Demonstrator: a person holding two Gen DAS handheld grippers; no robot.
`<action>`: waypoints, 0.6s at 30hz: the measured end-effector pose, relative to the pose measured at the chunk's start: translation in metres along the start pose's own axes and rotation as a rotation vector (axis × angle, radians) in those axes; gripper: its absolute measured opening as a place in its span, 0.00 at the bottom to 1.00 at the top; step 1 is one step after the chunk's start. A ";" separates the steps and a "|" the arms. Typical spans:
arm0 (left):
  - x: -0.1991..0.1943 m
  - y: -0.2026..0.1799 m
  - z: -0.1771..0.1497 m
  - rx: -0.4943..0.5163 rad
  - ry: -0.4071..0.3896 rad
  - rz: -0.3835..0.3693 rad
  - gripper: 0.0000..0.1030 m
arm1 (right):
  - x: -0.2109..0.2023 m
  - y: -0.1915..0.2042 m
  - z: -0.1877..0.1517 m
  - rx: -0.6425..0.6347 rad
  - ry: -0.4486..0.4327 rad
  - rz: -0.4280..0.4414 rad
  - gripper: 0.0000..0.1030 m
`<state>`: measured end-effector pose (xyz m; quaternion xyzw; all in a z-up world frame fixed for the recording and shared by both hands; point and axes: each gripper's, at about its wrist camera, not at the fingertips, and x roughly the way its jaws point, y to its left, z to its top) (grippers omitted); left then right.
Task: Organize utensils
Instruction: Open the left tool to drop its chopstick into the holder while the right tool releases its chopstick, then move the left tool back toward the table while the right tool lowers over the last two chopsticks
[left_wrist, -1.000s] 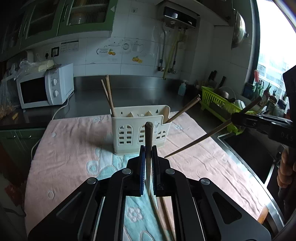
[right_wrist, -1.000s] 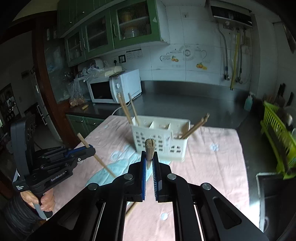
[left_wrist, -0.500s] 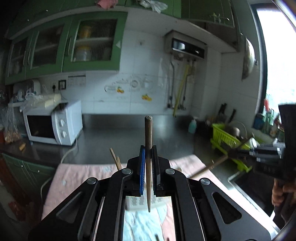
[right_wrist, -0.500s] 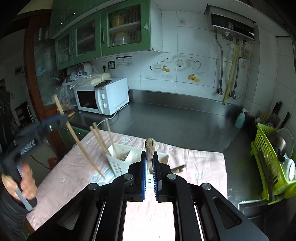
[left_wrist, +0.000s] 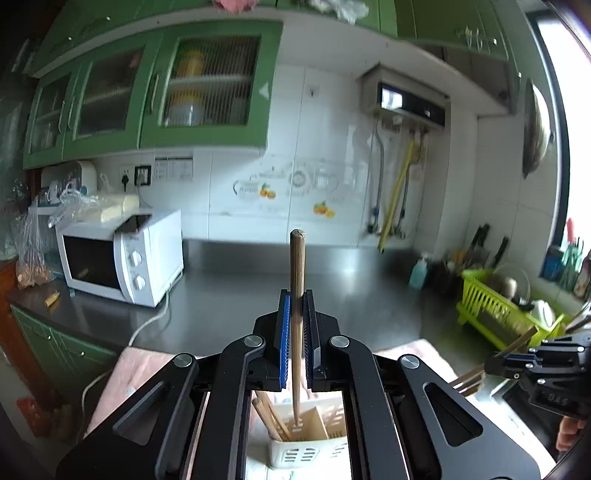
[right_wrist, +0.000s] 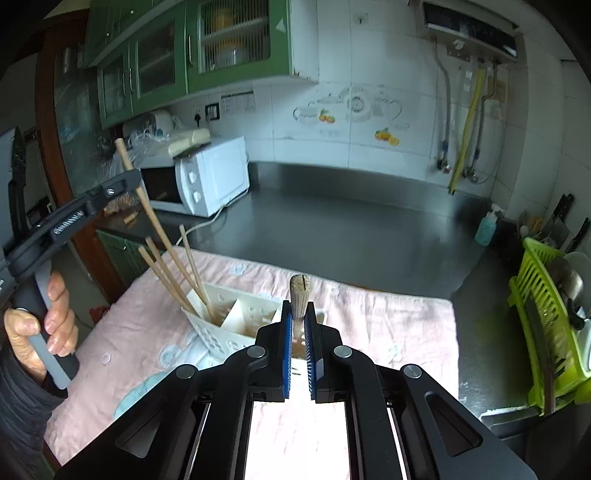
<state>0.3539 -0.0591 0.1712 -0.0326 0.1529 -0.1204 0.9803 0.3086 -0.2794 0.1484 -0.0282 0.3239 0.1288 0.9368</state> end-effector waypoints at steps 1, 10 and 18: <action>0.005 0.000 -0.004 0.002 0.014 0.007 0.05 | 0.004 0.001 -0.001 0.000 0.005 0.000 0.06; 0.012 0.000 -0.019 0.016 0.060 0.004 0.08 | 0.034 0.010 -0.012 -0.024 0.039 -0.021 0.07; -0.030 -0.003 -0.032 0.029 0.067 0.000 0.20 | 0.003 0.016 -0.024 -0.017 -0.033 -0.066 0.20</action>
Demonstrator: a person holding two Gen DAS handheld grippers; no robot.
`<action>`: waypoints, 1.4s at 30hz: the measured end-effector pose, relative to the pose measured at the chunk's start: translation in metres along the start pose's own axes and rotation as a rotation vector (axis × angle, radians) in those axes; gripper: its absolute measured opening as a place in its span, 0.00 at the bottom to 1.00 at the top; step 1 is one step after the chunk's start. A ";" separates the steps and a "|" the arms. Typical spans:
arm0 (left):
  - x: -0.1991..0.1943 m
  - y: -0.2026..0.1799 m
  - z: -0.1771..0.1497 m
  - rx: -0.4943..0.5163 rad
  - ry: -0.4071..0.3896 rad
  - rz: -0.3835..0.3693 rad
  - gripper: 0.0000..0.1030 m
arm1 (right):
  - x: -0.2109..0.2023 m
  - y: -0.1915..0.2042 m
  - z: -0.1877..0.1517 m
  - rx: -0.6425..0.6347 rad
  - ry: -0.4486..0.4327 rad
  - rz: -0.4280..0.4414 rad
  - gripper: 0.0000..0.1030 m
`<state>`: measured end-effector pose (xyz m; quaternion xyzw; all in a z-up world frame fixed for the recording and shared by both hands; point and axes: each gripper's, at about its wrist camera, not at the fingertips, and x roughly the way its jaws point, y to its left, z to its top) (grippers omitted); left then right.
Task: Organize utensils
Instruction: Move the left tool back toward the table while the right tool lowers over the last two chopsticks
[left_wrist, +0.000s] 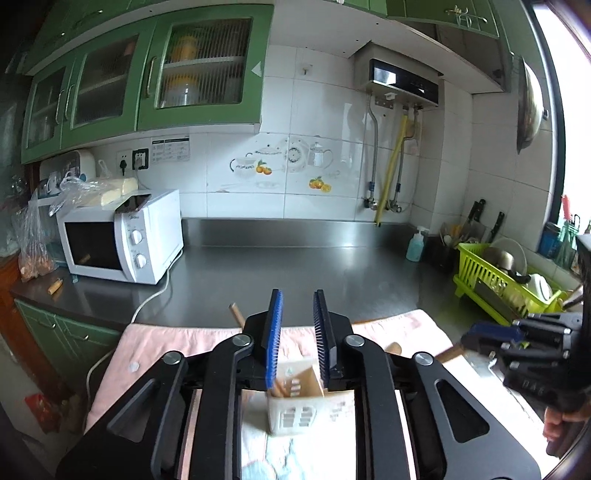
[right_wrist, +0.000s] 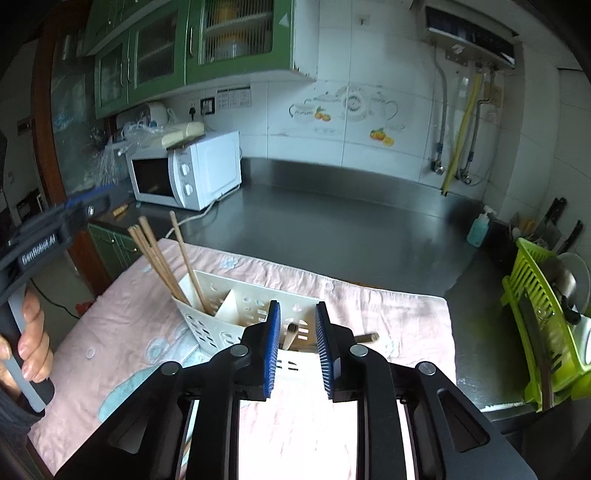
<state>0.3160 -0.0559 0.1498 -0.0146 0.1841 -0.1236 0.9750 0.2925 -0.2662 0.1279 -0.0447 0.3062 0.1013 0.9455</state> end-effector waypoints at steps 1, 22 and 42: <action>-0.008 0.001 -0.004 0.002 -0.001 0.003 0.22 | -0.007 0.001 -0.004 0.003 -0.006 -0.001 0.21; -0.164 0.013 -0.123 0.041 0.027 0.122 0.52 | -0.054 0.110 -0.214 0.154 0.178 0.151 0.23; -0.183 0.053 -0.175 -0.049 0.094 0.150 0.52 | -0.015 0.154 -0.274 0.256 0.329 0.134 0.12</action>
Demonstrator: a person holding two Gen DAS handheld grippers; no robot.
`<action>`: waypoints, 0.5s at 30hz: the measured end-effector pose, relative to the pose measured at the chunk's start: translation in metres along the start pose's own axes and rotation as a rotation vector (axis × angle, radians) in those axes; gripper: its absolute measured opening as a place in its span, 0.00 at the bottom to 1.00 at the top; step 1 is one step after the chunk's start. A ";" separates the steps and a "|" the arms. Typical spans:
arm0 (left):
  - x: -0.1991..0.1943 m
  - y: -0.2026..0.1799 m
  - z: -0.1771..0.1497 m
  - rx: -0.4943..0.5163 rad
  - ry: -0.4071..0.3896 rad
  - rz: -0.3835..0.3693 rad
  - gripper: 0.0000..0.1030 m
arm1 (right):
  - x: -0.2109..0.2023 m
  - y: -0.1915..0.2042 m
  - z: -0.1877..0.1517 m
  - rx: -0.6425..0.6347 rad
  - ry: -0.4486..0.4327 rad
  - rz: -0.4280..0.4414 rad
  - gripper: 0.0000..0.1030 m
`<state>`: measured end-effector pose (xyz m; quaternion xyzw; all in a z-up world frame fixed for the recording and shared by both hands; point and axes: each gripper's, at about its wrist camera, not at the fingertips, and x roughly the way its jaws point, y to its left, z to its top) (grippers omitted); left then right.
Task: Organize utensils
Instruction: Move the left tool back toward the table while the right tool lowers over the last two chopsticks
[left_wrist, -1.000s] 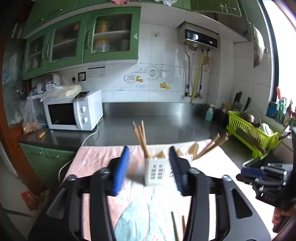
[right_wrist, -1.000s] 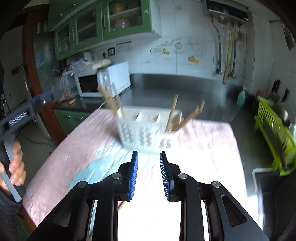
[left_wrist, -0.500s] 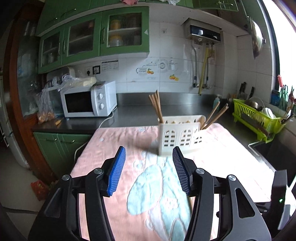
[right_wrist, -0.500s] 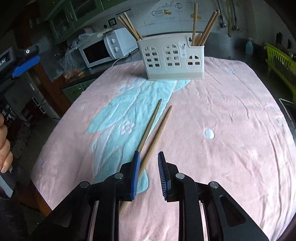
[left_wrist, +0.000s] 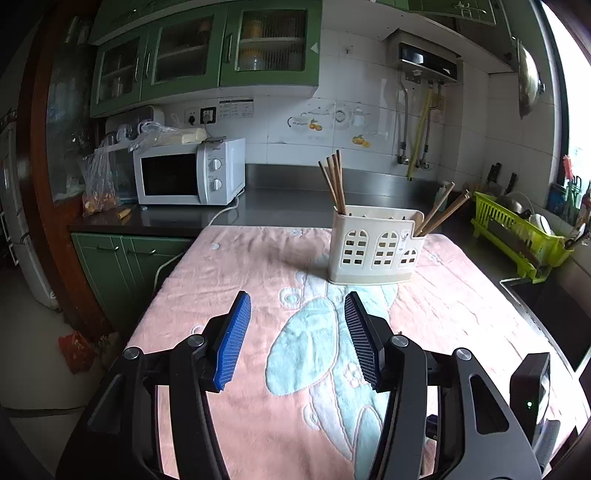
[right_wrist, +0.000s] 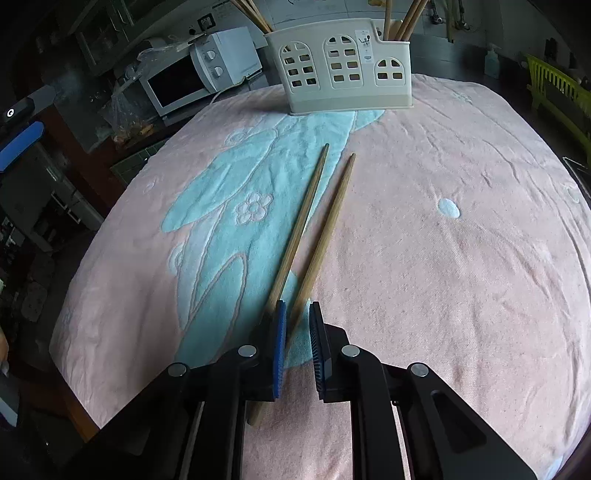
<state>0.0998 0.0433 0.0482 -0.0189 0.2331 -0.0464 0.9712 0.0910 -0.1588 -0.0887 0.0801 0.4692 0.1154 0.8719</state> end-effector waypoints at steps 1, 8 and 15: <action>0.001 0.002 -0.002 -0.004 0.003 0.001 0.52 | 0.002 0.001 0.000 0.000 0.002 -0.008 0.12; 0.003 0.008 -0.009 -0.025 0.023 -0.003 0.52 | 0.008 0.005 0.000 0.005 0.014 -0.028 0.12; 0.009 -0.001 -0.019 -0.012 0.051 -0.012 0.52 | 0.005 0.007 -0.001 -0.029 -0.006 -0.080 0.08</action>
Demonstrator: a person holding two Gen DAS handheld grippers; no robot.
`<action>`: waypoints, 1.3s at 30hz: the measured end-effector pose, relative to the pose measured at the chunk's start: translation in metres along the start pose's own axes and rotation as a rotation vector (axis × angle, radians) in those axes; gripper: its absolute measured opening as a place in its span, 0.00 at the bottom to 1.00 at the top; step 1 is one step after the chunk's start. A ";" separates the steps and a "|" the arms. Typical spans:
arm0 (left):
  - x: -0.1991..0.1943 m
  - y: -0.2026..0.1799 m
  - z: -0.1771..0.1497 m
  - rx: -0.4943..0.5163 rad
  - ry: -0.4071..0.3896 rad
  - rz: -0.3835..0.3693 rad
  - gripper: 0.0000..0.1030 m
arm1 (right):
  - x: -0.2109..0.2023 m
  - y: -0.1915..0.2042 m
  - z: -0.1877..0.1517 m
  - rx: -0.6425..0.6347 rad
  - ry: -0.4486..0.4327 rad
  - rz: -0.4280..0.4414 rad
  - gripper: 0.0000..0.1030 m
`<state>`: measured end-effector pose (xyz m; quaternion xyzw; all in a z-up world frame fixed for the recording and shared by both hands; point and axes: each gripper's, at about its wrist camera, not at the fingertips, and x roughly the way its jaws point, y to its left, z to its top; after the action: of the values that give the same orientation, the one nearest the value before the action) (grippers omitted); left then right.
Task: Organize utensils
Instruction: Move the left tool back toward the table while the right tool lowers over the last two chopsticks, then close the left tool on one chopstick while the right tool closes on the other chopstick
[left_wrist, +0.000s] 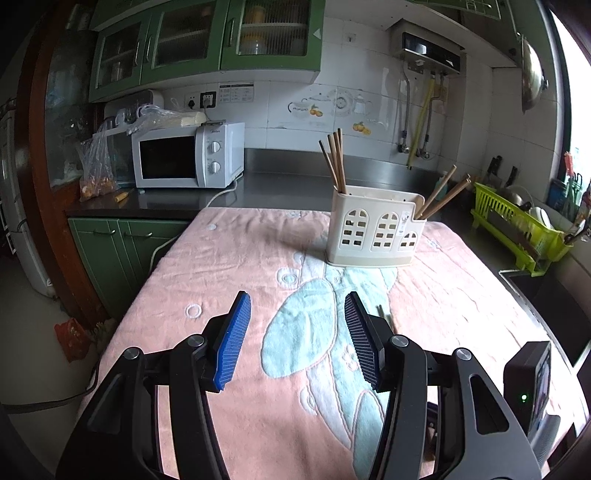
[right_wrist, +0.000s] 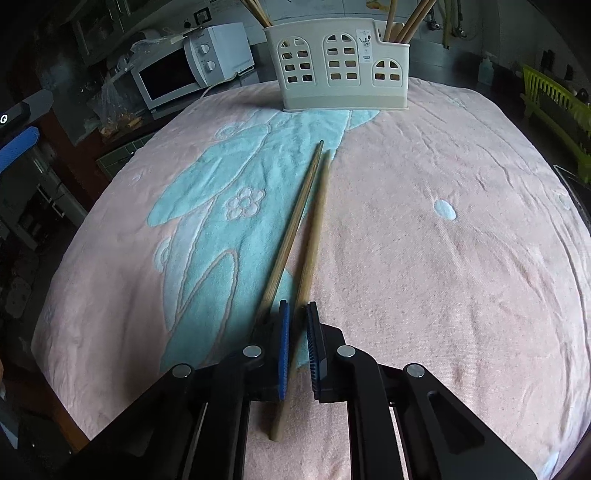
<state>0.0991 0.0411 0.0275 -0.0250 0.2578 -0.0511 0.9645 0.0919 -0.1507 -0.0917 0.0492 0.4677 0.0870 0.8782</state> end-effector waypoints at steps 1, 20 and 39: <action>0.001 -0.001 -0.002 0.002 0.006 0.000 0.52 | -0.001 -0.003 0.000 0.003 -0.003 -0.001 0.08; 0.036 -0.069 -0.076 0.047 0.225 -0.187 0.40 | -0.021 -0.072 -0.009 0.104 -0.055 -0.011 0.07; 0.084 -0.102 -0.110 0.073 0.377 -0.254 0.18 | -0.027 -0.079 -0.020 0.084 -0.052 0.021 0.09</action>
<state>0.1075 -0.0725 -0.1011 -0.0125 0.4260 -0.1849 0.8855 0.0690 -0.2330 -0.0945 0.0931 0.4474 0.0750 0.8863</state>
